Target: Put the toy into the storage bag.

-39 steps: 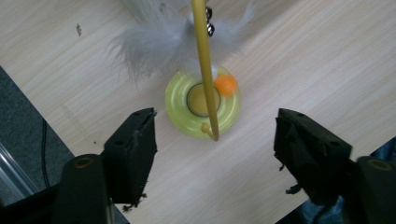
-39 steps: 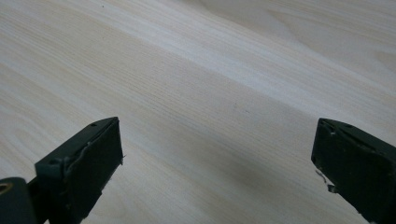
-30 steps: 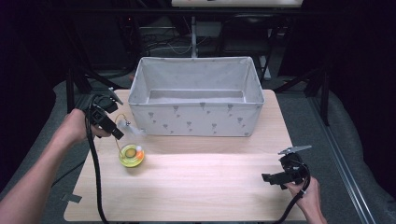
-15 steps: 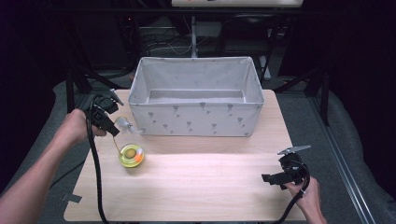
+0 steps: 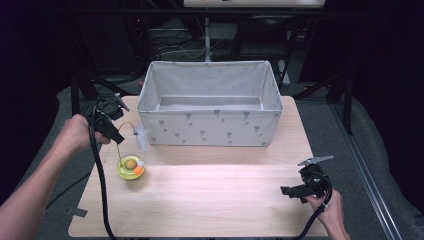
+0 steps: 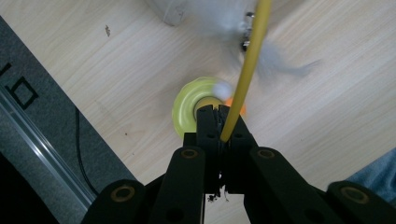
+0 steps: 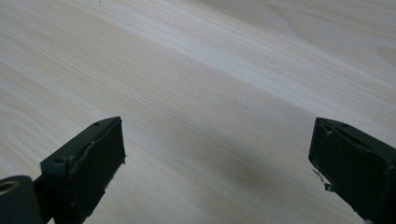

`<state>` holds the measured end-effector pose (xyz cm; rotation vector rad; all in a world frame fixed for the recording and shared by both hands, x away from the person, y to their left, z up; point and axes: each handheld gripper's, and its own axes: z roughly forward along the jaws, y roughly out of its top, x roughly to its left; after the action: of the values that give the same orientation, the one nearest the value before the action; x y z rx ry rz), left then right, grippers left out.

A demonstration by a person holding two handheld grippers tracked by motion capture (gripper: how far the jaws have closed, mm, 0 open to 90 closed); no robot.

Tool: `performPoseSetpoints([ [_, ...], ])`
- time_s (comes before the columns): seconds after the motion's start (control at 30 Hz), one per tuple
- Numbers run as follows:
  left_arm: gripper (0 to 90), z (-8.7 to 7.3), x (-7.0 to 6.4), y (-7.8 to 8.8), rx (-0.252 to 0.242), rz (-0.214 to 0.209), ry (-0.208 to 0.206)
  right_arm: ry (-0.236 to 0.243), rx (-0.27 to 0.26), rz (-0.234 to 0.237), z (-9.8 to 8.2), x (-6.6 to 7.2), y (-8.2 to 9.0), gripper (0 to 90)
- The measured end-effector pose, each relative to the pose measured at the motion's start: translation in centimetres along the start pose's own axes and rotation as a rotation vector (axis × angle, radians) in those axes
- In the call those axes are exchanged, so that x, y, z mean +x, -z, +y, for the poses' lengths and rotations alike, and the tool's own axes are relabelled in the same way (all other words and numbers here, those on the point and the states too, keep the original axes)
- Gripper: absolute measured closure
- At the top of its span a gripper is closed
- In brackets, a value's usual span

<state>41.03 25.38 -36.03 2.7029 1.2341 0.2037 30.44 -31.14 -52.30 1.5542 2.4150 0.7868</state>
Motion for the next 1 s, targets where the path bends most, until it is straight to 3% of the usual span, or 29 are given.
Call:
performPoseSetpoints([
  [0.67,88.3,0.3,-0.4,3.9,-0.013,0.039,-0.057,-0.002,0.012,-0.003,0.0,-0.1,-0.2,3.1],
  [1.0,88.2,0.4,-0.2,6.2,-0.034,0.060,-0.059,-0.001,0.008,0.000,-0.1,-0.1,-0.2,3.2],
])
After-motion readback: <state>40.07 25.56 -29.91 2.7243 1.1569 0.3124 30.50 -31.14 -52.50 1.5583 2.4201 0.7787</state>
